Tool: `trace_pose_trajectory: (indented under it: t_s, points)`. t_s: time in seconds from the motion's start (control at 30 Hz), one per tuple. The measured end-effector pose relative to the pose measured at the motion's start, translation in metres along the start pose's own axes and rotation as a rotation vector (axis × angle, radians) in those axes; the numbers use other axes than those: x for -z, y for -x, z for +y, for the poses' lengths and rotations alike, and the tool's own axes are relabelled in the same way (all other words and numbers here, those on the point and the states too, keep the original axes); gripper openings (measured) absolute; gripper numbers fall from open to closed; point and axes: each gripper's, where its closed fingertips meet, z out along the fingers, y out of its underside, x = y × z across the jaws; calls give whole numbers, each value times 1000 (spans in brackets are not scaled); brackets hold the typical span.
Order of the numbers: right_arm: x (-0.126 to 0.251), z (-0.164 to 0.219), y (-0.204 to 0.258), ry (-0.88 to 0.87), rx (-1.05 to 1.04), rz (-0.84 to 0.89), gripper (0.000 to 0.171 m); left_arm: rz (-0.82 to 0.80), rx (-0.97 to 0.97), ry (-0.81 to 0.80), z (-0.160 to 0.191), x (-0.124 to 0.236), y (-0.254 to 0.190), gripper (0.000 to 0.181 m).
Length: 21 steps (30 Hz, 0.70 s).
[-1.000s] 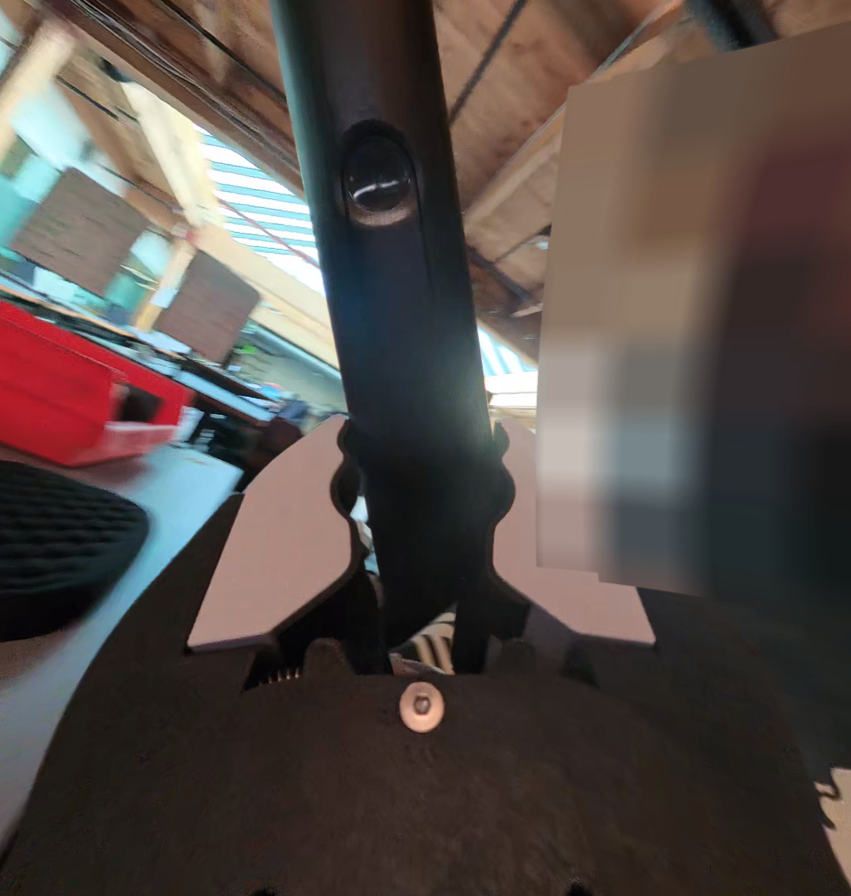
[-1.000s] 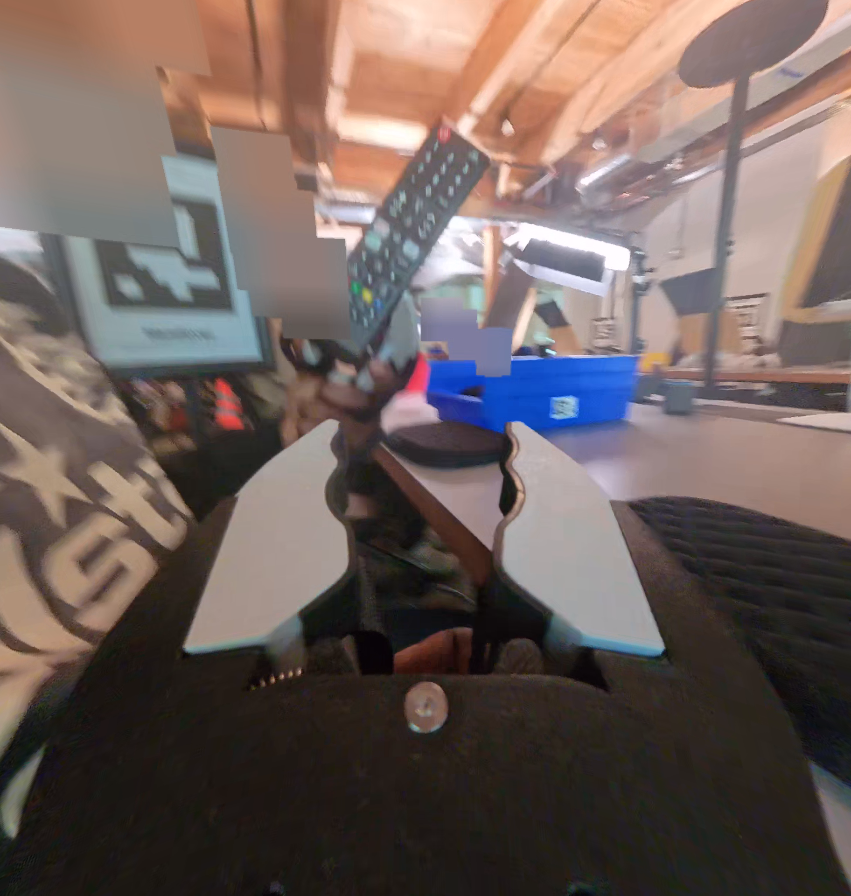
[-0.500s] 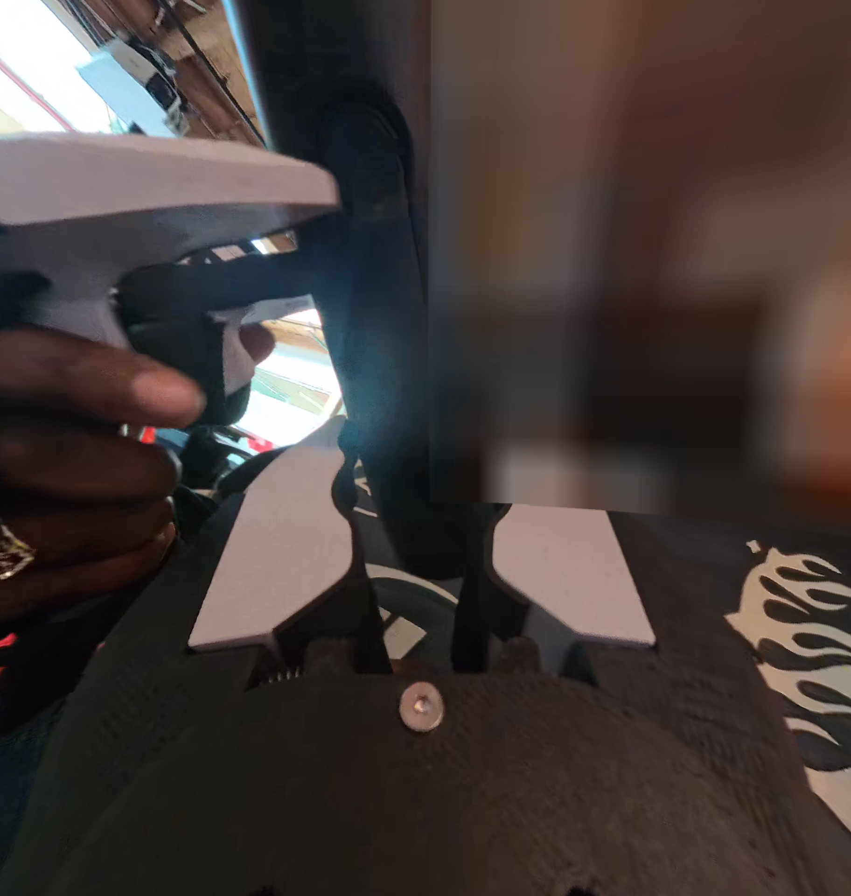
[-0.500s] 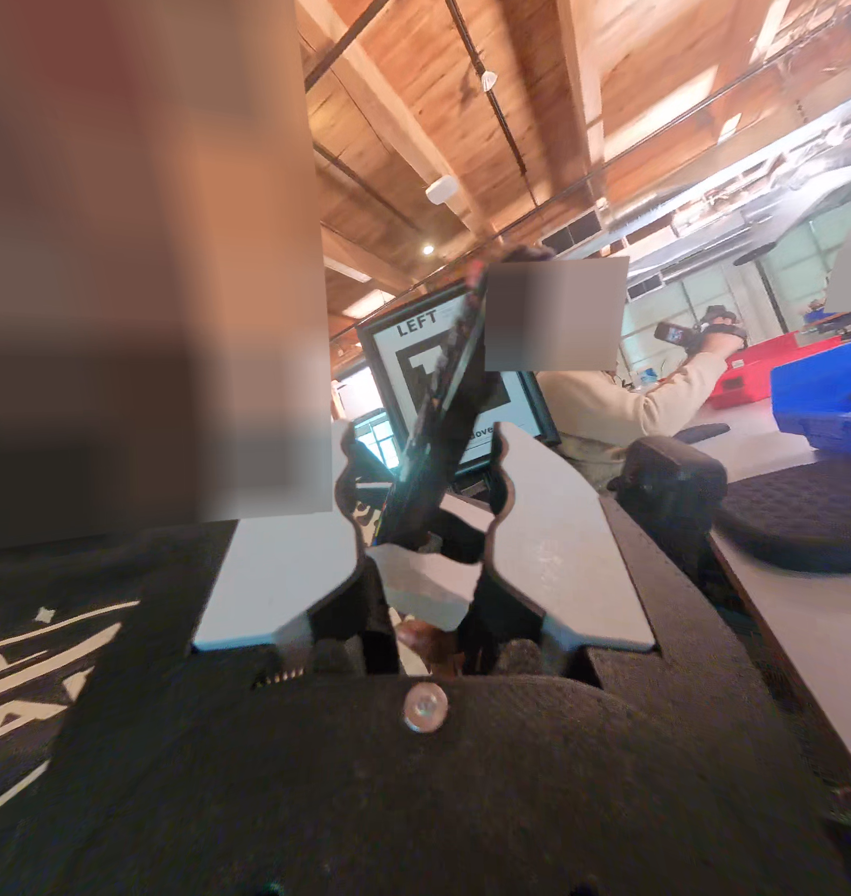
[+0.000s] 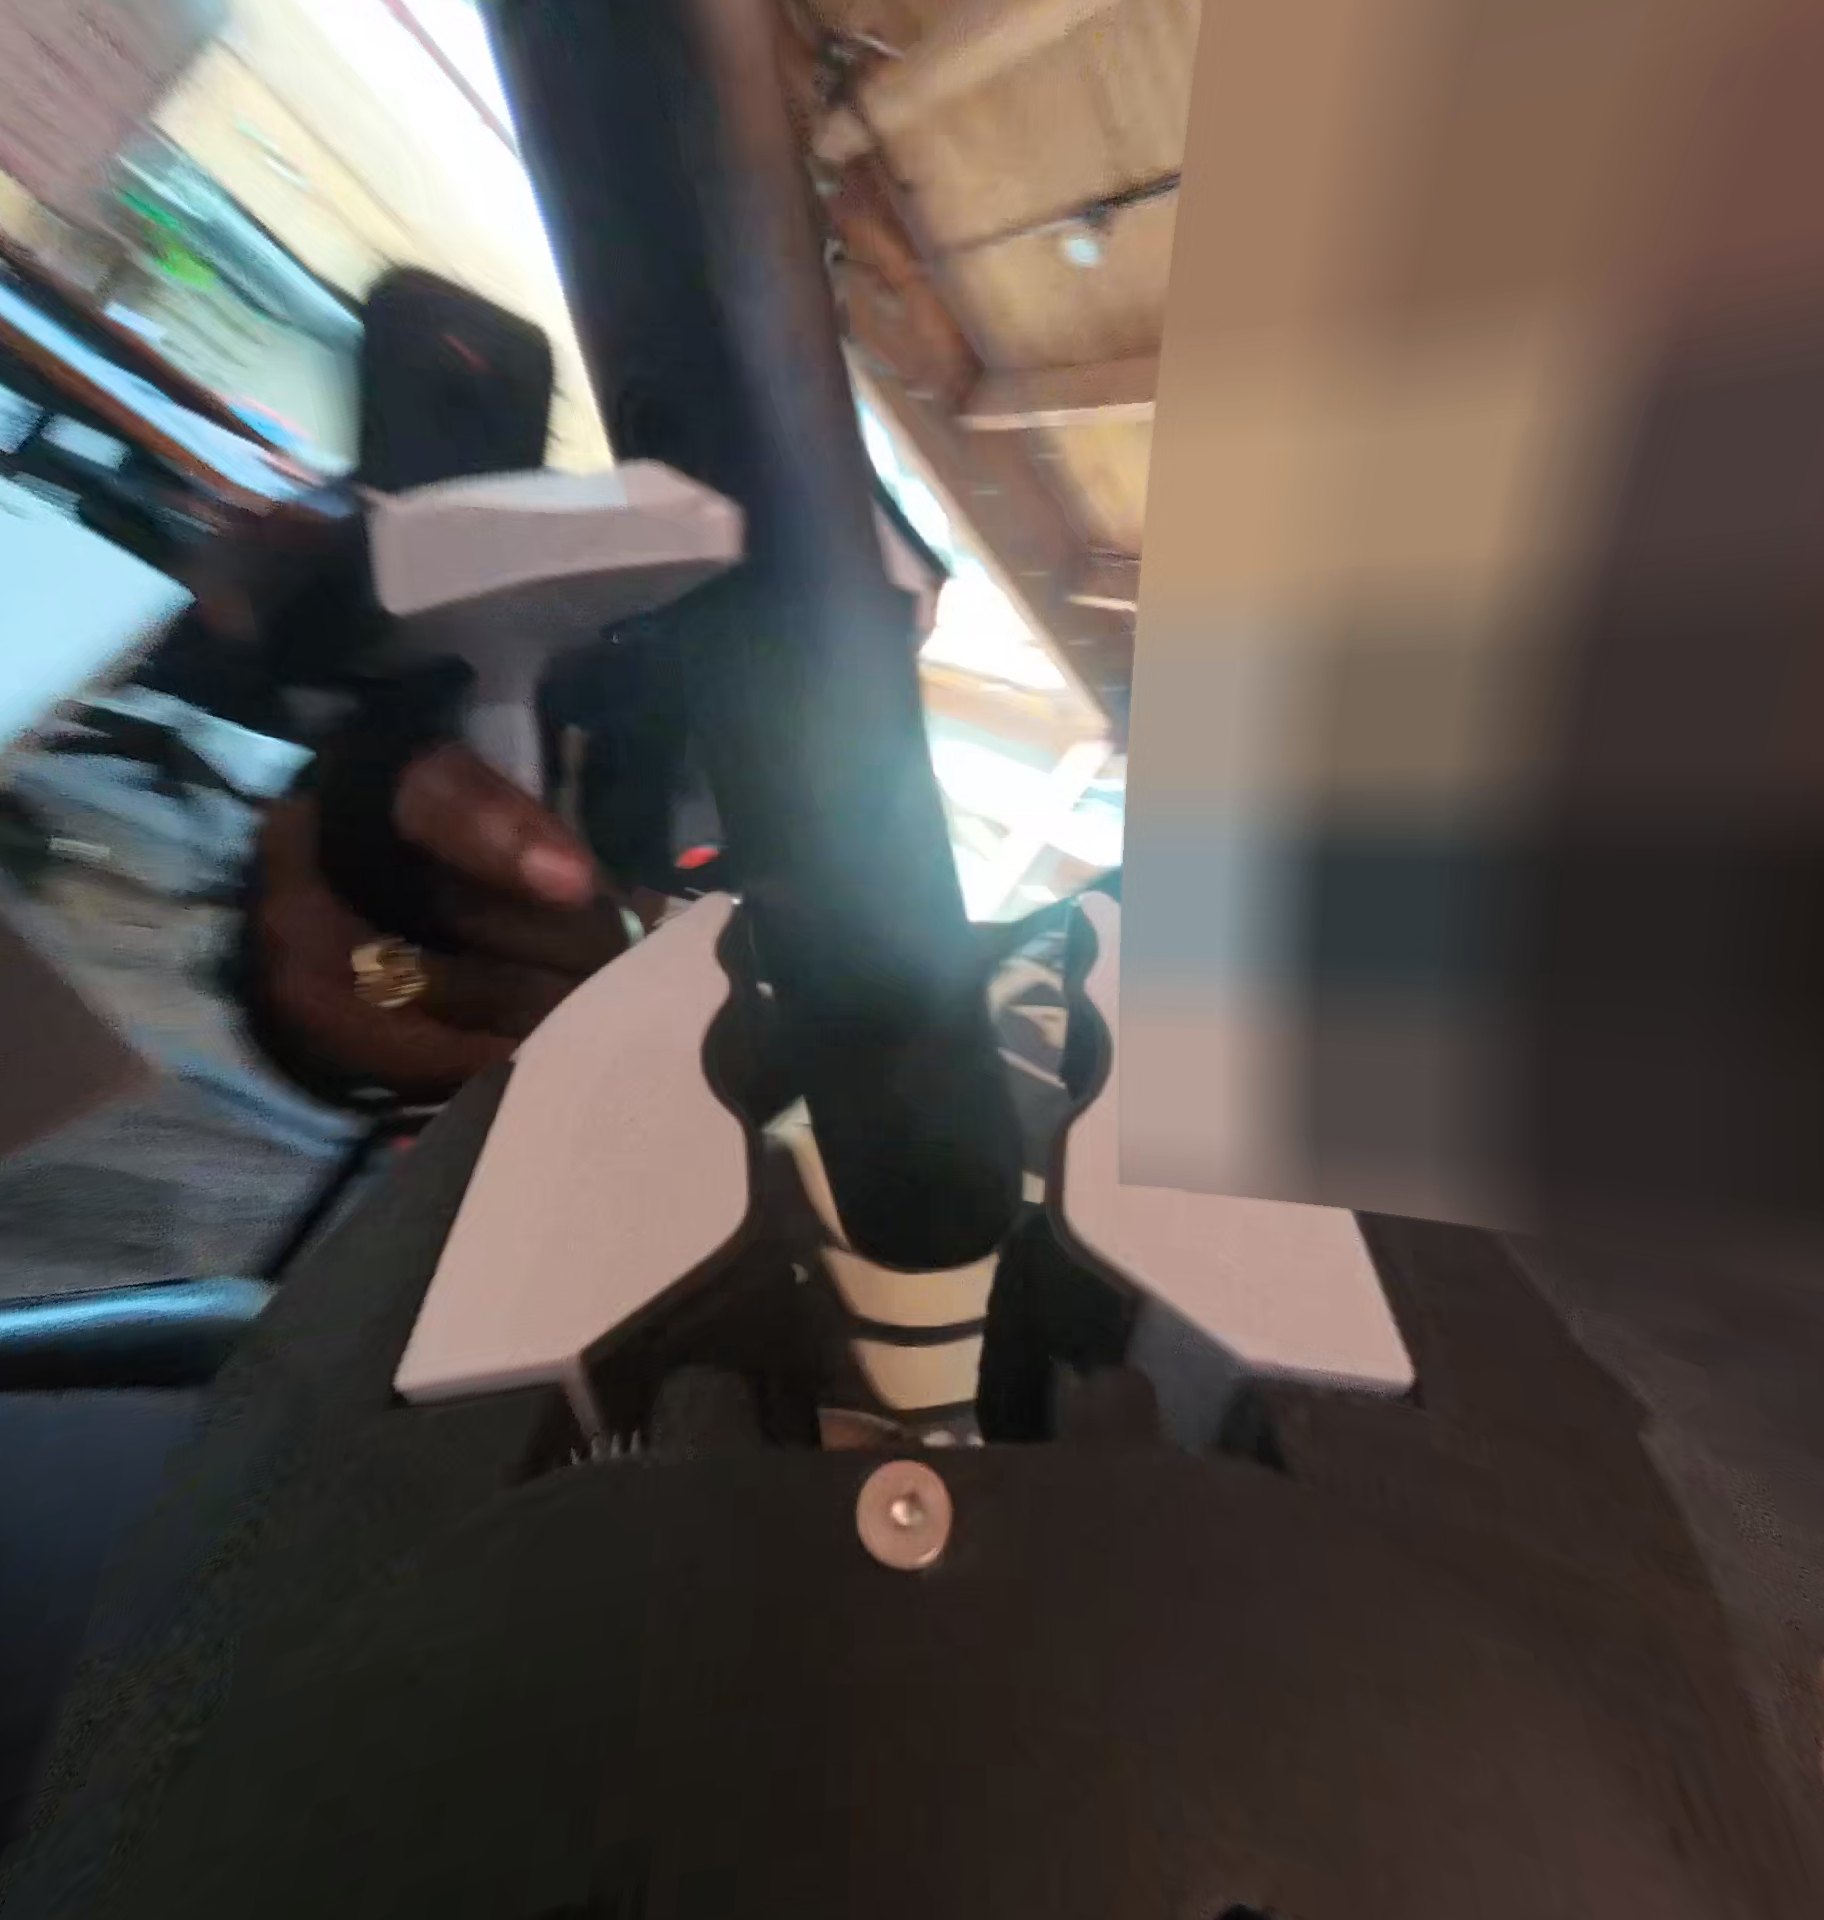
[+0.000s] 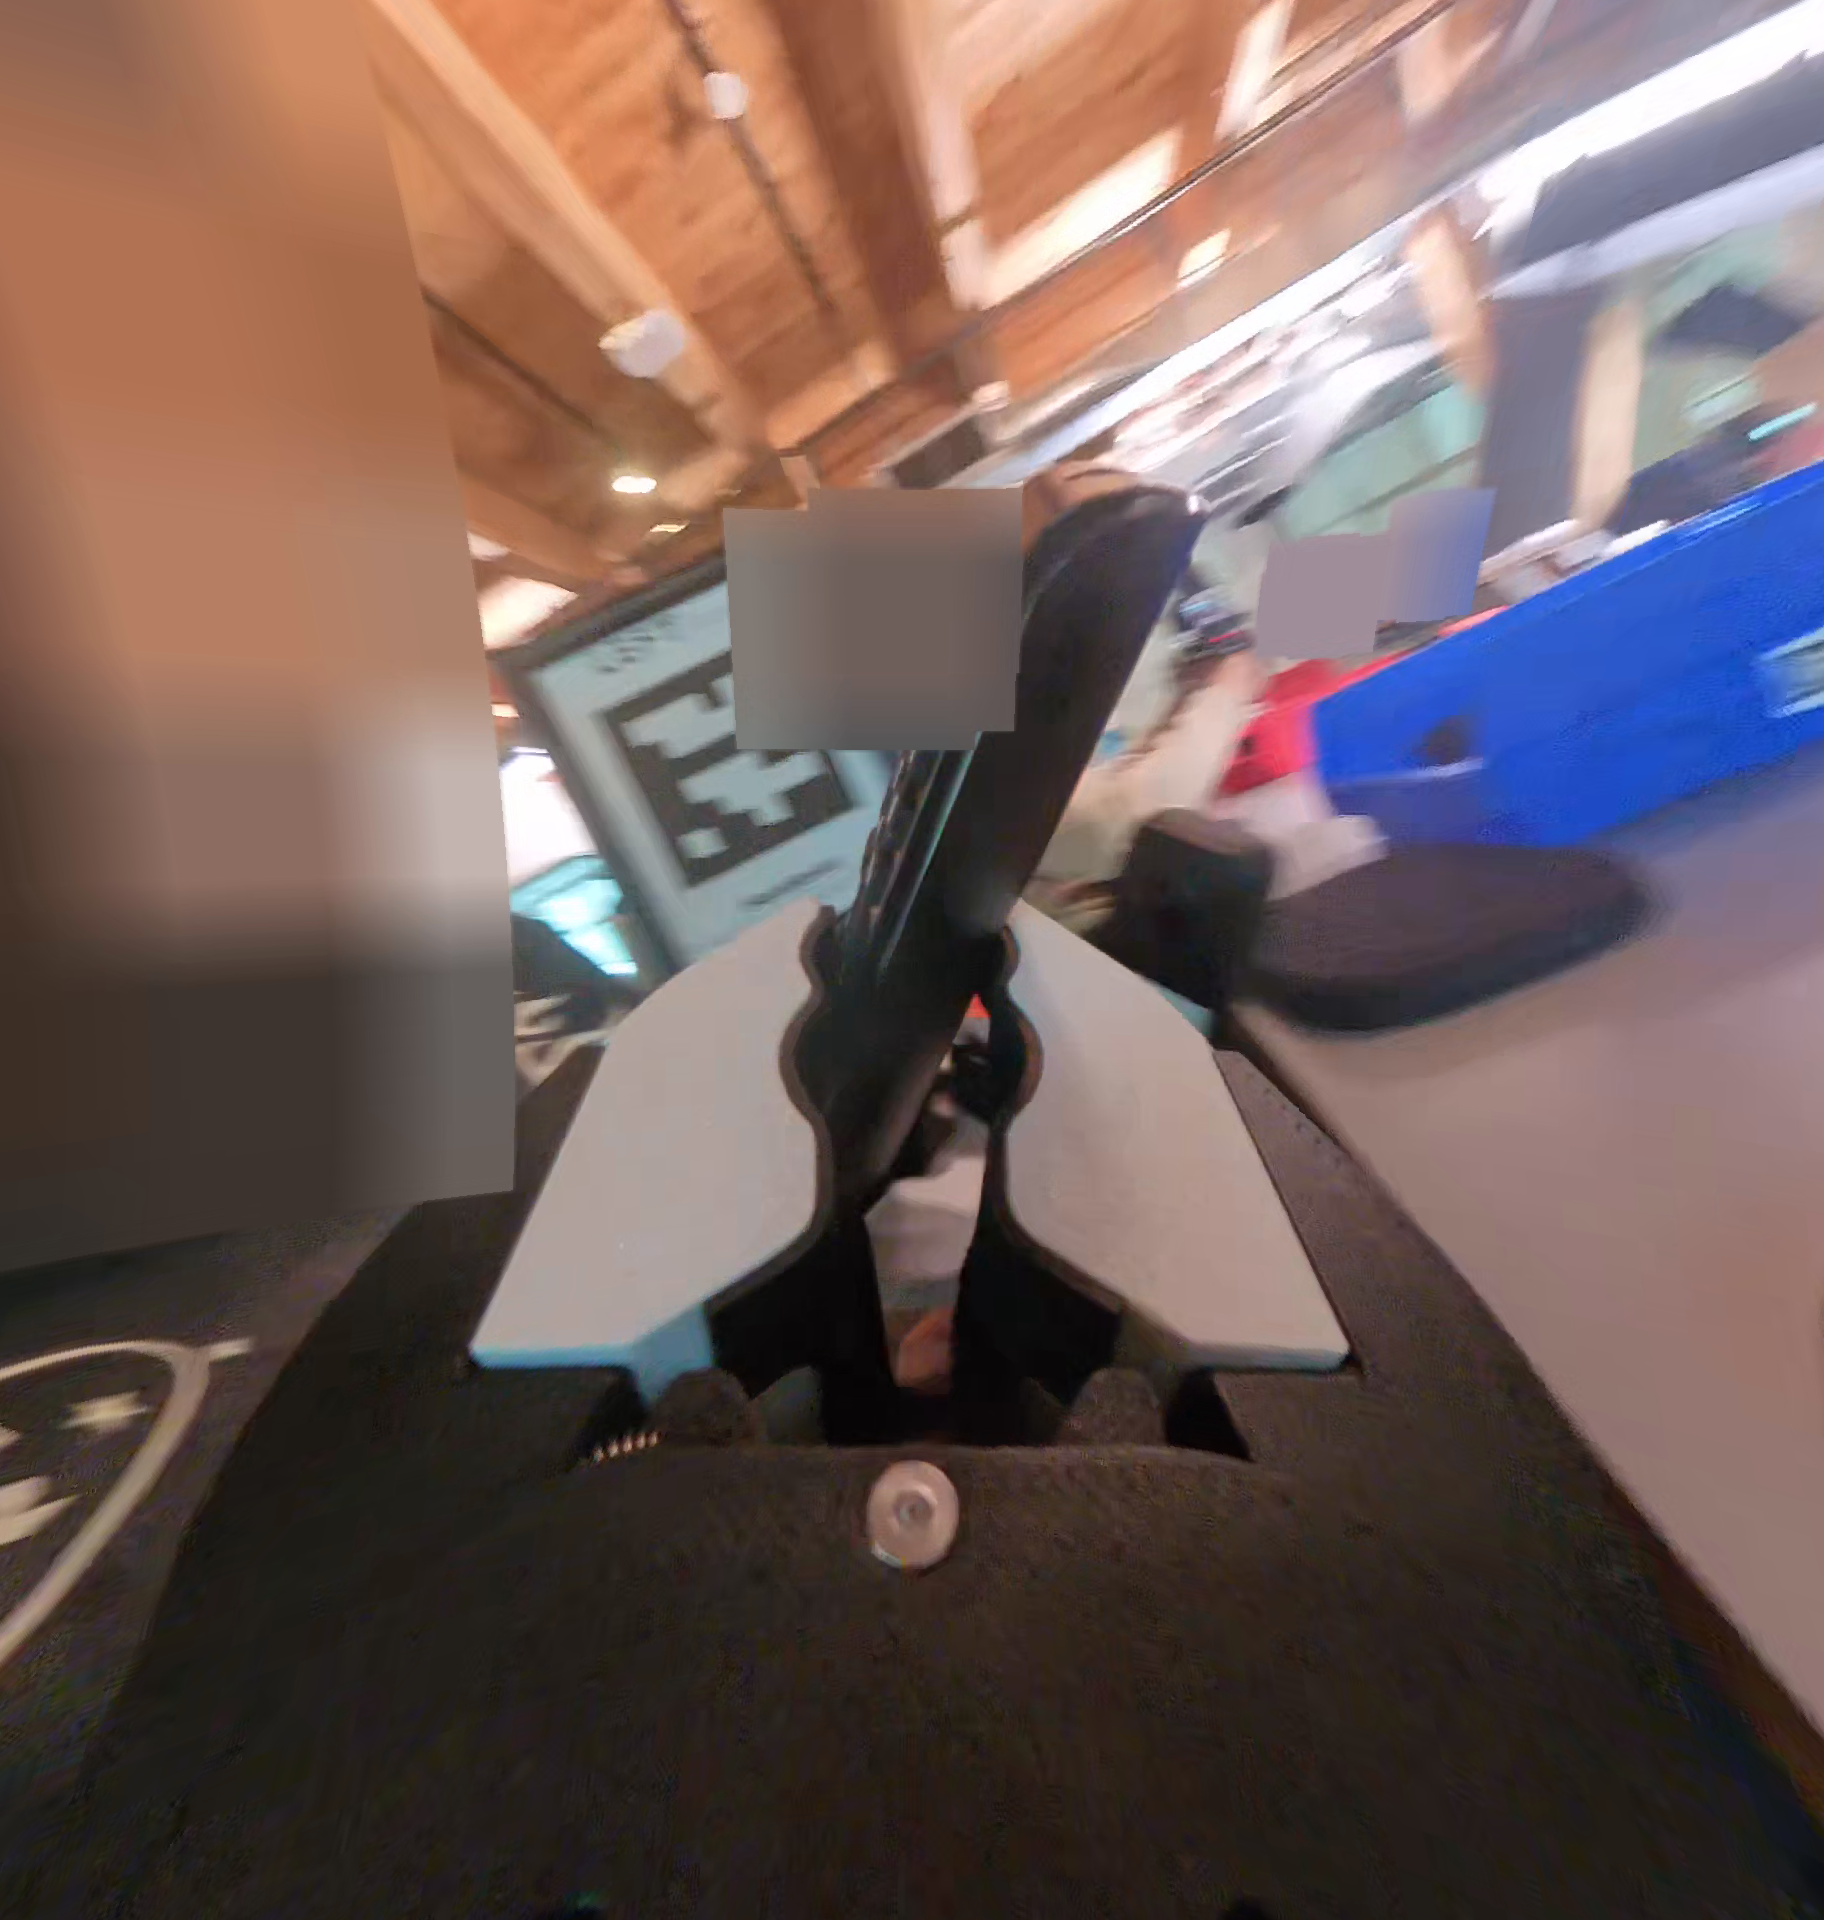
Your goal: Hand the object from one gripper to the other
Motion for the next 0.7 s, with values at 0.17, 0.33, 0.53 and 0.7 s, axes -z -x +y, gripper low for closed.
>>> trace_pose_trajectory:
  t_s: [0.17,0.33,0.53,0.7]
  points:
    - [26,-19,-32,-81,352,440,26,-678,-568,7,-36,41,50,84]
    - [30,-18,-39,-177,505,644,27,-1117,-1073,232,-35,51,72,88]
    - [23,-9,-35,-179,556,664,27,-1251,-1252,370,-26,55,85,58]
    - [20,-6,-33,-167,561,632,29,-1127,-1108,333,-18,51,86,54]
